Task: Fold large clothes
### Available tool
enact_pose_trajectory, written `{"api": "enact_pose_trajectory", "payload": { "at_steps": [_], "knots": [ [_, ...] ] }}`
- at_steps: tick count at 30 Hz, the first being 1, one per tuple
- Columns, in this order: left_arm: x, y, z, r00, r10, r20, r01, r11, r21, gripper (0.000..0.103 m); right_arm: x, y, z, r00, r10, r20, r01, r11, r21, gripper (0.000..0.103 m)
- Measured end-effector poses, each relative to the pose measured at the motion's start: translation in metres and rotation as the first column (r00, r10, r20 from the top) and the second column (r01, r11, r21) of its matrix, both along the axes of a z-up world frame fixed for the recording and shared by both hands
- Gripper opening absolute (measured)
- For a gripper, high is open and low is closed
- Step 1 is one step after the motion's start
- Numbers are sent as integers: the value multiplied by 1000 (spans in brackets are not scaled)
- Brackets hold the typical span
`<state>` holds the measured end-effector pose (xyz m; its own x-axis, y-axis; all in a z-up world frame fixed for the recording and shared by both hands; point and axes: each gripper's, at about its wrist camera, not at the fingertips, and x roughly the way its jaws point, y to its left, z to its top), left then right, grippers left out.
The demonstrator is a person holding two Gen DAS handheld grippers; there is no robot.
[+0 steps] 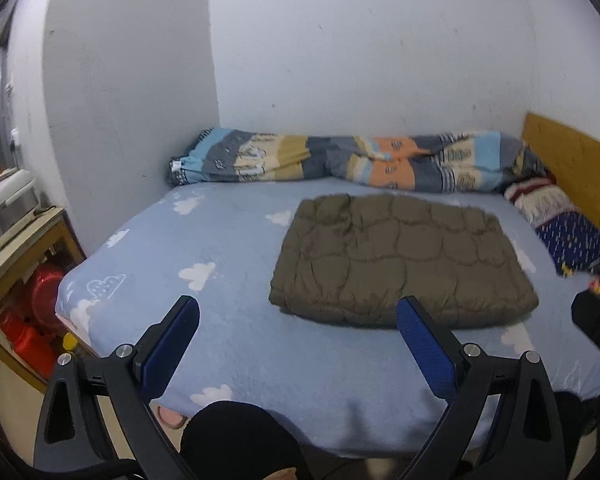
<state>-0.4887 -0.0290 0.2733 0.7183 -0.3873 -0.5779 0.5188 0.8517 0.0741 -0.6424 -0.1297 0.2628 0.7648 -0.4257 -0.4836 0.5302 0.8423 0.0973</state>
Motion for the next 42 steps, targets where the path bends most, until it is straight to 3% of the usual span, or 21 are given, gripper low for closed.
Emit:
{"api": "enact_pose_trajectory", "payload": {
  "at_steps": [10,42],
  "knots": [
    [8,-17,-27,993,-56,-99,62,996,61,98,15,-10,-19,998,14,-61,-12,999,37,95],
    [12,-9,-33,996,-16,-86,22,997,74,98,24,-6,-33,994,14,-113,-9,999,45,96]
  ]
}}
